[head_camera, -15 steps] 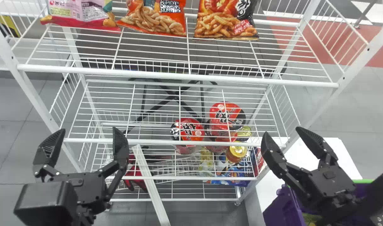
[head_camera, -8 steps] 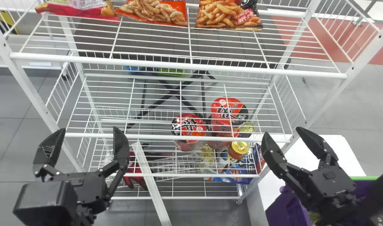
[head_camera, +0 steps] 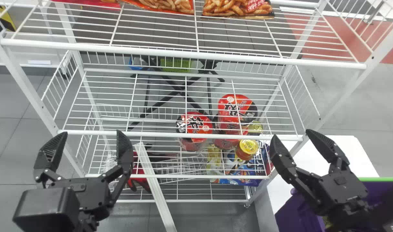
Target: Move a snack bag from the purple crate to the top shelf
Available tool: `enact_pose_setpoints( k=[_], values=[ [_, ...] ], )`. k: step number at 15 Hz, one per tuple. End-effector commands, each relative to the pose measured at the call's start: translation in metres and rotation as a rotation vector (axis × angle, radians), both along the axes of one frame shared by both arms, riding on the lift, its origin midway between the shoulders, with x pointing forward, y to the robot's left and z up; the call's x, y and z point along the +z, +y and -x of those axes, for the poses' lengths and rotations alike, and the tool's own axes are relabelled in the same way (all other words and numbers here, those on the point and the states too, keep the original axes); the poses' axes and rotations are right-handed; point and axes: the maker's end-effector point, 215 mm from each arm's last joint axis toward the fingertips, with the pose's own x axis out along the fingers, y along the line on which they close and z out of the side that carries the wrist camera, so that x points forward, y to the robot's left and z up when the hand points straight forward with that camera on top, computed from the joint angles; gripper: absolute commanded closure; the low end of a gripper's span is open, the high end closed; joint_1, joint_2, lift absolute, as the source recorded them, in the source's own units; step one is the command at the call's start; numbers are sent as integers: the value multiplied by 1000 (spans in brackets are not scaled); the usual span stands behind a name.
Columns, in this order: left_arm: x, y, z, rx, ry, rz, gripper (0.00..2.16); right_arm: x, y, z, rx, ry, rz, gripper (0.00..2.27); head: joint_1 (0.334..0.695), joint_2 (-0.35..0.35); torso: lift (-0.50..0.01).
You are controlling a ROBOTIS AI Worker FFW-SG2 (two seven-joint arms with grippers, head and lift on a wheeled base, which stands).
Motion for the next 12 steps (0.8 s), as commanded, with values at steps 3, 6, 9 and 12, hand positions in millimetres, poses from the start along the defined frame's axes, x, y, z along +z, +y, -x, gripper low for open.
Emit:
enact_pose_setpoints(
  k=[3, 6, 9, 12],
  values=[
    [-1, 0, 1, 0, 2, -1, 103, -2, 0, 0, -1, 4, -3, 171, 695, -132, -318],
    [-2, -1, 1, -1, 6, -1, 103, -3, 0, 1, 0, 6, -4, 171, 695, -133, -330],
    [-2, 0, 2, 2, 5, -3, 103, -4, 0, 1, 5, 7, -5, 167, 695, -134, -342],
    [-3, 0, 2, 4, 8, -2, 103, -7, -1, 2, 6, 11, -12, 167, 695, -131, -354]
  ],
)
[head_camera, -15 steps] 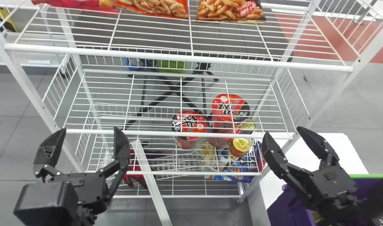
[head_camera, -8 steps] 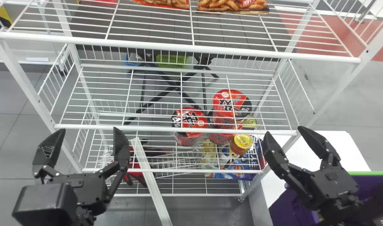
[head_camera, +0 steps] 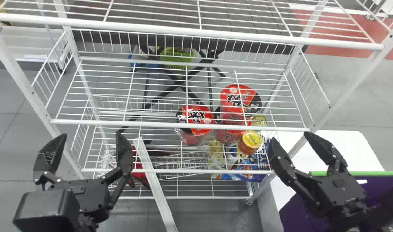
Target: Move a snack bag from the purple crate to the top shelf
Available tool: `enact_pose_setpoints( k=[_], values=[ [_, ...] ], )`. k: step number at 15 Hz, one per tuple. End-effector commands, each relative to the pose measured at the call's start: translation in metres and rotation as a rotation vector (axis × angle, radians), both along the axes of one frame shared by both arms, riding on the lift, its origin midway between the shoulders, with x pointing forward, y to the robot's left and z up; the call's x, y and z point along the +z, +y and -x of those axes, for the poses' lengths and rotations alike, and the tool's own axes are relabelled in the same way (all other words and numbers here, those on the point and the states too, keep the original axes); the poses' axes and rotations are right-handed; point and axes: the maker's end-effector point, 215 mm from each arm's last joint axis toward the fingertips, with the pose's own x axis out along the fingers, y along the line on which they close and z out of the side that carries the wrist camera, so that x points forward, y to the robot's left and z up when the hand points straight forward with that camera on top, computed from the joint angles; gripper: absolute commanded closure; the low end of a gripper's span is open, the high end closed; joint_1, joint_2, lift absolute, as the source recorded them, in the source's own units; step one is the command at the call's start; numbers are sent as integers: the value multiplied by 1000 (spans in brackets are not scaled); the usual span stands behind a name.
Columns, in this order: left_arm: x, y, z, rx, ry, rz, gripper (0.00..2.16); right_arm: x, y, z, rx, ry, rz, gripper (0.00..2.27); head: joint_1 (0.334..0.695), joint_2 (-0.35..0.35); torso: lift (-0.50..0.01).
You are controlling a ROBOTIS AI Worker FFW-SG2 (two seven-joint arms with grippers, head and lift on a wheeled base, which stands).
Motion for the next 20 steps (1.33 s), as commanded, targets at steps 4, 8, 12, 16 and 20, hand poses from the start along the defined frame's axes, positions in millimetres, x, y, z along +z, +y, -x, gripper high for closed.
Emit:
enact_pose_setpoints(
  k=[4, 8, 12, 16, 20],
  values=[
    [-2, 0, 0, 1, 3, 0, 103, -3, -1, 0, -3, 6, -4, 167, 695, -133, -370],
    [-2, 0, 0, 1, 3, 0, 103, -3, -1, 0, -3, 6, -4, 171, 695, -134, -386],
    [-2, -1, 0, 0, 3, 0, 103, -7, -3, 1, -5, 18, -4, 167, 695, -135, -402],
    [-1, -2, 0, -3, 1, -1, 103, -8, -4, 1, -9, 22, -3, 167, 695, -138, -418],
    [-1, -2, 0, -2, 3, -4, 103, -6, -4, -1, -8, 17, -3, 164, 695, -141, -434]
  ],
)
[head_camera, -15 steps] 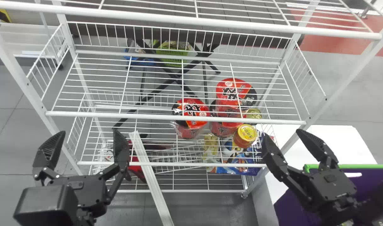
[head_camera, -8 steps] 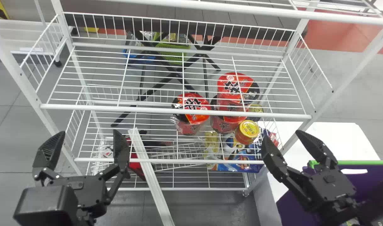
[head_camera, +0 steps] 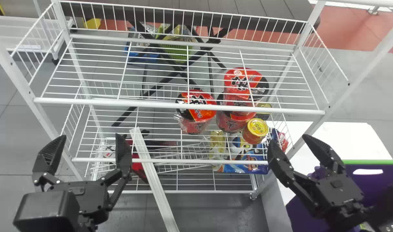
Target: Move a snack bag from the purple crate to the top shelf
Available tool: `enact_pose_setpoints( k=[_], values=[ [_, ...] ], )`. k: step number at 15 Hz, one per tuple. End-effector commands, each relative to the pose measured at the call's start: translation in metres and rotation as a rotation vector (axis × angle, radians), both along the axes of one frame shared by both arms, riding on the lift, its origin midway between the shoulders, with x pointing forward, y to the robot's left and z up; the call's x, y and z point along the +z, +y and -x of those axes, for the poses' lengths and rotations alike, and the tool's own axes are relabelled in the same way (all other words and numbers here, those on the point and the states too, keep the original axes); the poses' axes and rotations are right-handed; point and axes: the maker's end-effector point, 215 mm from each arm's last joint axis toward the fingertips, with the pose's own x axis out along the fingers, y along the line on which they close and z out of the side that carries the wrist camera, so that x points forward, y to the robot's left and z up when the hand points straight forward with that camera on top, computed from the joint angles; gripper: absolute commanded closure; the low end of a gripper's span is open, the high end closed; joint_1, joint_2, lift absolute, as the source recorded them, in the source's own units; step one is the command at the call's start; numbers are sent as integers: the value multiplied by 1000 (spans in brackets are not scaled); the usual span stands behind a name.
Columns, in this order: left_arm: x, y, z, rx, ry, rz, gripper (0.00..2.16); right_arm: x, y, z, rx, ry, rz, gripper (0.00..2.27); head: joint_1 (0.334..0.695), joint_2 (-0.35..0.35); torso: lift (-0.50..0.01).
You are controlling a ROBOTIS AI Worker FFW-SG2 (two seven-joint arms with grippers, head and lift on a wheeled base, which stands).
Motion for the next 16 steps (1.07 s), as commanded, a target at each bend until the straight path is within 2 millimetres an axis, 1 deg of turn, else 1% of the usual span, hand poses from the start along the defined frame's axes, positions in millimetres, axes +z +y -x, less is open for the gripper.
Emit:
enact_pose_setpoints(
  k=[1, 4, 5, 13, 15, 16],
  values=[
    [0, -1, 0, 0, 1, -2, 103, 0, 0, 0, -1, -1, -2, 164, 695, -141, -438],
    [1, 0, 0, -1, 0, -3, 103, 2, 0, -1, -1, -5, -6, 164, 695, -140, -450],
    [0, -1, 0, -2, 2, -2, 103, 1, -2, 0, 1, 1, -32, 164, 695, -140, -444],
    [-2, 0, 1, 0, 7, -4, 103, 2, -3, 0, 3, 0, -32, 164, 695, -145, -444],
    [-2, 0, 1, 1, 7, -4, 103, 4, -7, 1, 2, -2, -22, 167, 695, -145, -444],
    [-3, 0, 1, 2, 9, -6, 103, 10, -12, 2, -1, -6, -16, 167, 695, -146, -444]
  ],
)
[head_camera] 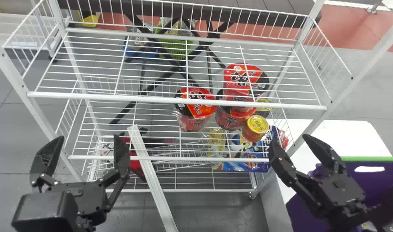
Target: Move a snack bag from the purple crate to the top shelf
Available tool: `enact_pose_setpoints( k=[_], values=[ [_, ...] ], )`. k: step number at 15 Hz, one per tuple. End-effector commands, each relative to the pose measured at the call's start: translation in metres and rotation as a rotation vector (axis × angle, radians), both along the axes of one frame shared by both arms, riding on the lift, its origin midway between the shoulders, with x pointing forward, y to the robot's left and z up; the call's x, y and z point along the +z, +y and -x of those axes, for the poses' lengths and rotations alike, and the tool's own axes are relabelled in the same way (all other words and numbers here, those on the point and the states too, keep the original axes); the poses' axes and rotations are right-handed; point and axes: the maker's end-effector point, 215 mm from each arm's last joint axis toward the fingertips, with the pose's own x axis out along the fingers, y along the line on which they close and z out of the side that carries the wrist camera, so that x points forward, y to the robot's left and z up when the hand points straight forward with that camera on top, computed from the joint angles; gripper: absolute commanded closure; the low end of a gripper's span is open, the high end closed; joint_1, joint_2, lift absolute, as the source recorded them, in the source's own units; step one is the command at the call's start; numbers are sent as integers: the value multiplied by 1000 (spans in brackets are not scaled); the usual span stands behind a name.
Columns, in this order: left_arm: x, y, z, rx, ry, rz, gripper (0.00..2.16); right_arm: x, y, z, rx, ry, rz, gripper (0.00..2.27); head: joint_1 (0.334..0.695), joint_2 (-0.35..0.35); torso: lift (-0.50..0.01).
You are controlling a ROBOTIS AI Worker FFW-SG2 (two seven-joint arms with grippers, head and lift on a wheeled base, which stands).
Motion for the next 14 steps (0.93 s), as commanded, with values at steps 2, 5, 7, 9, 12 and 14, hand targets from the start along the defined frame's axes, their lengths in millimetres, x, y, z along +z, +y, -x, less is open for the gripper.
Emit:
enact_pose_setpoints(
  k=[2, 5, 7, 9, 12, 14],
  values=[
    [-3, 1, 0, 3, 3, -4, 103, 10, -13, 4, -12, 6, 5, 161, 695, -154, -444],
    [-2, 0, -1, 4, -1, 0, 103, 6, -17, 5, -15, 26, 12, 167, 695, -172, -444],
    [-2, 0, -1, 4, -1, 2, 103, -3, -14, 5, -3, 60, 4, 167, 695, -176, -448],
    [-1, 0, -1, 4, -3, 0, 103, -7, -12, 4, 1, 77, -7, 167, 695, -175, -457],
    [-1, 1, -1, 4, -2, 0, 103, 5, -9, 6, 38, 24, -32, 167, 695, -162, -456],
    [-2, 1, -1, 4, 0, -2, 103, -2, -5, 8, 58, 69, -33, 164, 695, -164, -455]
  ],
)
